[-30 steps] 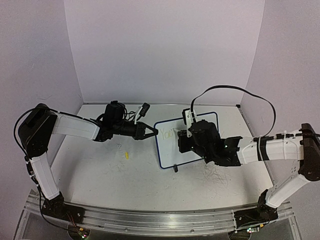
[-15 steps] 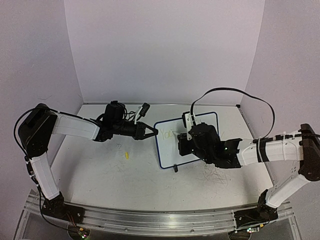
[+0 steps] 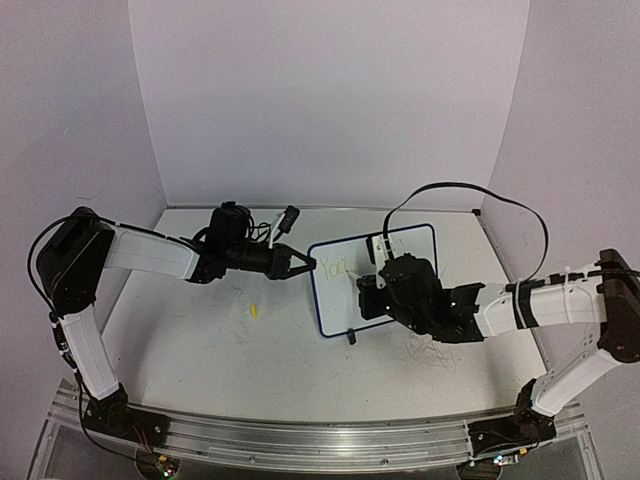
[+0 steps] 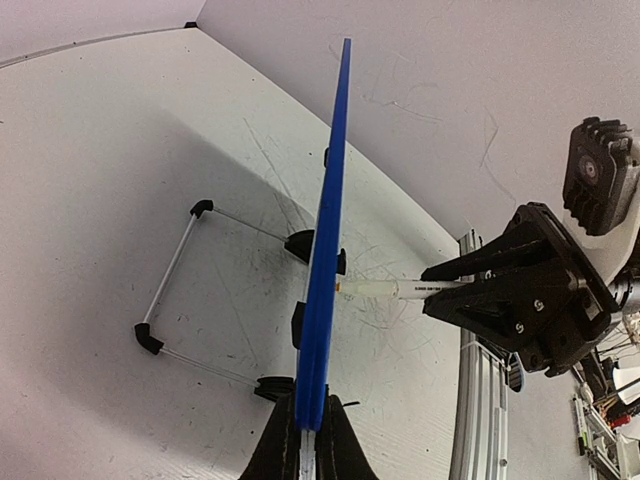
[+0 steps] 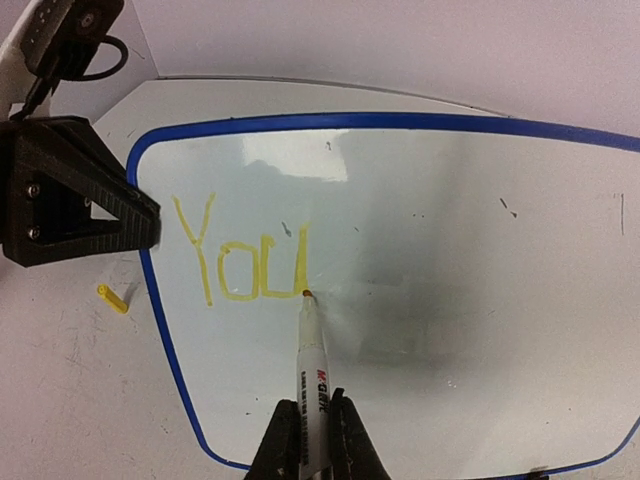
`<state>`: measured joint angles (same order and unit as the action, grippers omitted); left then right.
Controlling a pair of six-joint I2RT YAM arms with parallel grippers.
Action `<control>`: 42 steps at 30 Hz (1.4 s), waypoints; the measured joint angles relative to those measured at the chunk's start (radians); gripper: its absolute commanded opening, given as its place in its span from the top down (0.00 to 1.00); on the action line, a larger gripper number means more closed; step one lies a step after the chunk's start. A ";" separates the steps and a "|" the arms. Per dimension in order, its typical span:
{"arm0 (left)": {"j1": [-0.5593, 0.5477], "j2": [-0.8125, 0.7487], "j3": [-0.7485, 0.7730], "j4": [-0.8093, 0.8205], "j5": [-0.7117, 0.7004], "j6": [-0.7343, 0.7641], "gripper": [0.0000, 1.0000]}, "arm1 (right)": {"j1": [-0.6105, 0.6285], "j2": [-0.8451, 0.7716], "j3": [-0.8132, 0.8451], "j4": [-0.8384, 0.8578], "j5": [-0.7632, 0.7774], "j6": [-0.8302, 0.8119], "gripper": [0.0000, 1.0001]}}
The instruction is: Write a sentence on the whiteboard
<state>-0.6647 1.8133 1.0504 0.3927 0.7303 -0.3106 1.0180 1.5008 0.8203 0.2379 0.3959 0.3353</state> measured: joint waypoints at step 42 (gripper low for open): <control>0.000 0.000 0.000 0.001 0.007 0.005 1.00 | -0.044 -0.026 0.022 0.014 -0.023 -0.047 1.00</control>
<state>-0.6647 1.8133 1.0504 0.3935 0.7373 -0.3061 0.9737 1.4745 0.8423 0.2516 0.3727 0.2888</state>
